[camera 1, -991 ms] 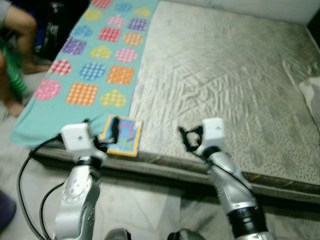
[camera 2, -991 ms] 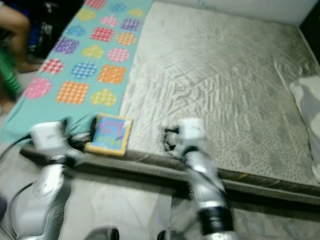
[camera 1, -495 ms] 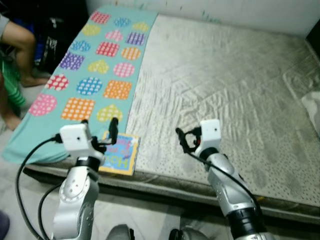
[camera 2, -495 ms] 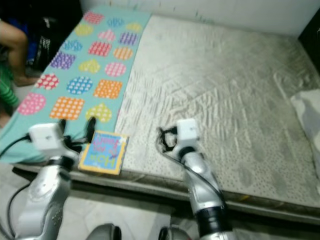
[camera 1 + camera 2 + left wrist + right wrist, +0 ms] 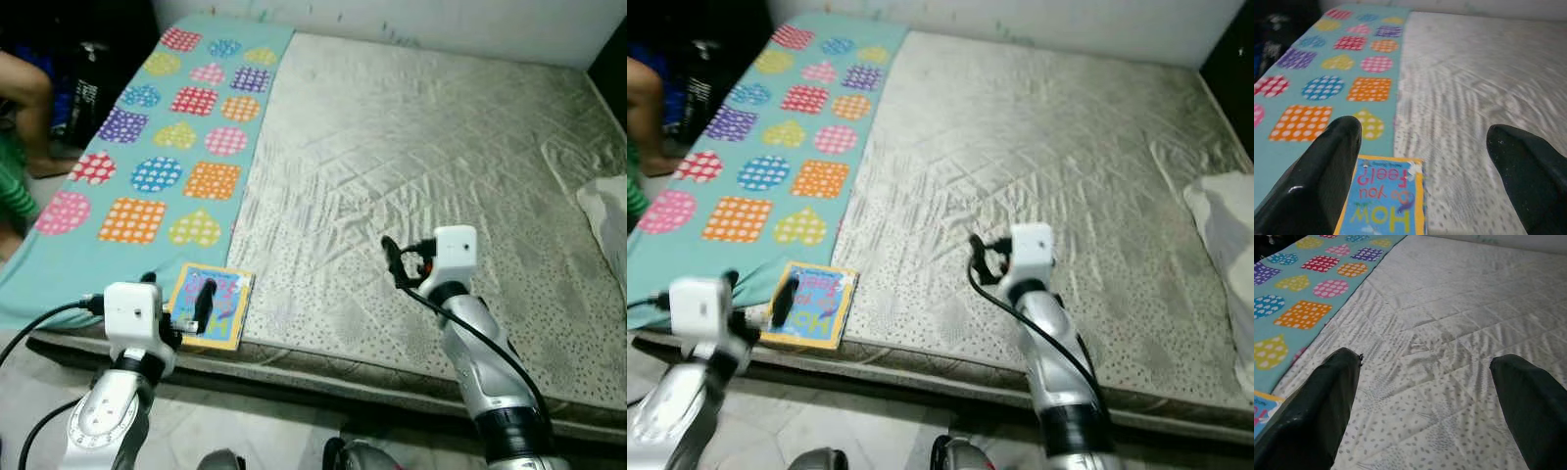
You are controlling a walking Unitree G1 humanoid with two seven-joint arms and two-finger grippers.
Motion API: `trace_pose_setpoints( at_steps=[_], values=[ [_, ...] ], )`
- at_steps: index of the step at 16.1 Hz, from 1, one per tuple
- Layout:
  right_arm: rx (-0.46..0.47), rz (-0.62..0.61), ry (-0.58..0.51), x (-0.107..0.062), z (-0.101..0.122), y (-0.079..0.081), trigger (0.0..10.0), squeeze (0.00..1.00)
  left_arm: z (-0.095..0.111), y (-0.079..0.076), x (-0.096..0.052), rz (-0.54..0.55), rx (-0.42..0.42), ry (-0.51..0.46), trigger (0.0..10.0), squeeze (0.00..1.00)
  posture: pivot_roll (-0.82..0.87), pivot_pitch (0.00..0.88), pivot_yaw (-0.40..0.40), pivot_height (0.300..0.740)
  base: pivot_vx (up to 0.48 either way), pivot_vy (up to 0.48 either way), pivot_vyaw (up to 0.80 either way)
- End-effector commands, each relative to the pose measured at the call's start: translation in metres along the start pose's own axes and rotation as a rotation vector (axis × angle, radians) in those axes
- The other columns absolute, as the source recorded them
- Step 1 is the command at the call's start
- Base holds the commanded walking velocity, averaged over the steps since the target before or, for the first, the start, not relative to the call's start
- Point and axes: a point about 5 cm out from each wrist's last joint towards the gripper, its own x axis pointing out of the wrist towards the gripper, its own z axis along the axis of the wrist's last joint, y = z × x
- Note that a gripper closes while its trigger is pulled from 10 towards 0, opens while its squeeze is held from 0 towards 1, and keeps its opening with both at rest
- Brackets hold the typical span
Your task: Clean up the room
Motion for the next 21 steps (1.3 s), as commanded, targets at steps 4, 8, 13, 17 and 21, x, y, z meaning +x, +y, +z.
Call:
trace_pose_setpoints(
  at_steps=[4,8,13,17,21],
  values=[
    [-0.098,0.026,-0.093,-0.014,0.005,0.003,10.0,0.0,-0.005,-0.024,0.001,0.001,-0.101,-0.092,10.0,0.0,0.03,0.128,-0.053,0.74,0.0,0.0,0.0],
    [-0.145,-0.04,-0.069,-0.042,-0.007,-0.023,10.0,0.0,-0.036,-0.006,-0.024,0.155,-0.1,-0.029,10.0,0.0,0.05,0.05,-0.052,0.74,0.0,0.0,0.0],
    [-0.177,-0.044,-0.032,-0.061,-0.02,-0.033,10.0,0.0,-0.05,0.003,-0.033,0.239,-0.071,-0.016,10.0,0.0,0.04,0.0,-0.05,0.74,0.0,0.0,0.0],
    [-0.163,-0.024,-0.05,-0.046,-0.015,-0.017,10.0,0.0,-0.048,-0.005,-0.009,0.26,-0.1,-0.032,10.0,0.0,0.03,0.0,-0.043,0.74,0.0,0.0,0.0],
    [-0.155,-0.02,-0.034,-0.047,-0.015,-0.017,10.0,0.0,-0.046,-0.014,0.001,0.244,-0.149,-0.058,10.0,0.0,0.01,0.0,-0.056,0.74,0.0,0.0,-0.8]
  ],
)
